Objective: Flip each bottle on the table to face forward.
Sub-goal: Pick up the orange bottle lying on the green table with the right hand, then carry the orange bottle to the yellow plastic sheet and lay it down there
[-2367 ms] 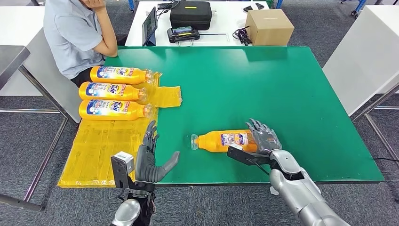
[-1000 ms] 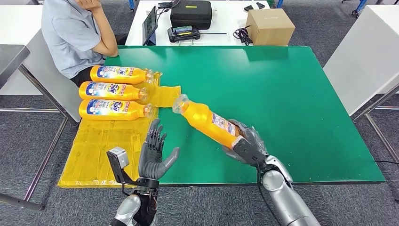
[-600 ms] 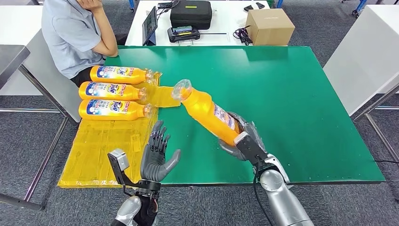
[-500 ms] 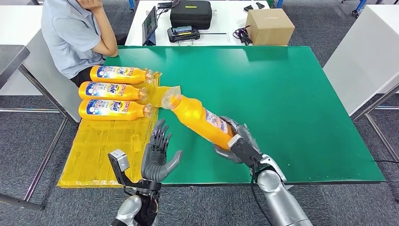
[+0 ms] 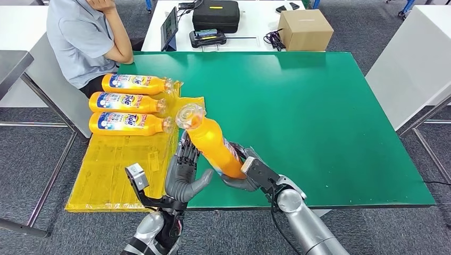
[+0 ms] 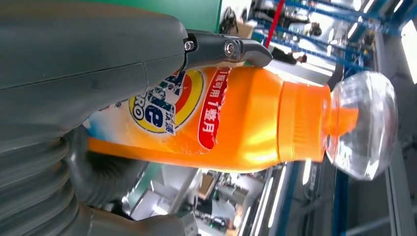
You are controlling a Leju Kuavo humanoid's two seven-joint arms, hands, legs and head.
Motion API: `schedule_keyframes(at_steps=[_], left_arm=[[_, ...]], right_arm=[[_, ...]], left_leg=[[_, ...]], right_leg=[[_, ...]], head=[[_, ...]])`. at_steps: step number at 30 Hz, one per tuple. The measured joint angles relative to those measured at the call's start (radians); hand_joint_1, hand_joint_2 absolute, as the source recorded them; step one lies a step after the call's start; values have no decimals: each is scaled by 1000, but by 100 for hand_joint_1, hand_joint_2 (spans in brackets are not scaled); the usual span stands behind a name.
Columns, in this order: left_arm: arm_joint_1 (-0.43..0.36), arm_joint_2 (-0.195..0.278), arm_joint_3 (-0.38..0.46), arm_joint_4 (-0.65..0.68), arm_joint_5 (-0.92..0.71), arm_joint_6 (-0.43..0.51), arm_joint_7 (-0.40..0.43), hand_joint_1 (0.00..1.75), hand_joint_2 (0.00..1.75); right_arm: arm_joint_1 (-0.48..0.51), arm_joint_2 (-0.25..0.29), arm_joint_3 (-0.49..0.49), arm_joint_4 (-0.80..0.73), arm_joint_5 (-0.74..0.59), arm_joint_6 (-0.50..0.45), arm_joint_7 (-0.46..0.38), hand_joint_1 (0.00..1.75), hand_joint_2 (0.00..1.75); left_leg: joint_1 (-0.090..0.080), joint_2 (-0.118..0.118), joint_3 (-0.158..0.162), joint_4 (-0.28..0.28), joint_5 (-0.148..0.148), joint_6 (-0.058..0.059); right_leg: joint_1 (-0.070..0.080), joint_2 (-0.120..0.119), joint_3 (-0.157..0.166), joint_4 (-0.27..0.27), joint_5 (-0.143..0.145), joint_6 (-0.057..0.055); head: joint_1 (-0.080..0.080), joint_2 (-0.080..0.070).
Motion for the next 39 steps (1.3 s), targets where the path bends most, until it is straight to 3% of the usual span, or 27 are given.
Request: schedule_keyframes(at_steps=[8, 23, 24, 27, 28, 30, 32, 36, 39], left_arm=[[-27, 0, -4, 50, 12, -48, 7, 0, 175], [-44, -1, -1, 101, 17, -37, 9, 0, 175], [-44, -1, -2, 101, 12, -31, 6, 24, 175], [-44, -1, -2, 101, -1, -15, -2, 155, 175], [-44, -1, -2, 101, -4, -12, -3, 175, 175], [-44, -1, -2, 101, -7, -8, -5, 175, 175], [-44, -1, -2, 101, -10, -4, -9, 175, 175], [-43, -1, -2, 101, -33, 29, -28, 175, 175], [-42, -1, -2, 97, -70, 77, -44, 175, 175]], right_arm=[[-7, 2, 40, 14, -13, 77, -80, 175, 175], [-7, 2, 58, 19, 0, 75, -76, 175, 175], [-8, 2, 59, 21, 0, 74, -74, 175, 175], [-11, 2, 63, 31, 3, 69, -72, 175, 175], [-11, 2, 64, 34, 4, 68, -72, 175, 175], [-12, 2, 64, 39, 4, 67, -72, 175, 175], [-12, 4, 65, 44, 4, 65, -72, 156, 175], [-12, 7, 65, 53, 9, 53, -69, 8, 175], [-12, 10, 67, 62, 26, 31, -56, 0, 175]], left_leg=[[0, 0, 0, 0, 0, 0], [0, 0, 0, 0, 0, 0], [0, 0, 0, 0, 0, 0], [0, 0, 0, 0, 0, 0], [0, 0, 0, 0, 0, 0], [0, 0, 0, 0, 0, 0], [0, 0, 0, 0, 0, 0], [0, 0, 0, 0, 0, 0], [0, 0, 0, 0, 0, 0]], right_leg=[[0, 0, 0, 0, 0, 0], [0, 0, 0, 0, 0, 0], [0, 0, 0, 0, 0, 0], [0, 0, 0, 0, 0, 0], [0, 0, 0, 0, 0, 0], [0, 0, 0, 0, 0, 0], [0, 0, 0, 0, 0, 0], [0, 0, 0, 0, 0, 0], [0, 0, 0, 0, 0, 0]], head=[[0, 0], [0, 0], [0, 0], [0, 0], [0, 0], [0, 0], [0, 0], [0, 0], [0, 0]])
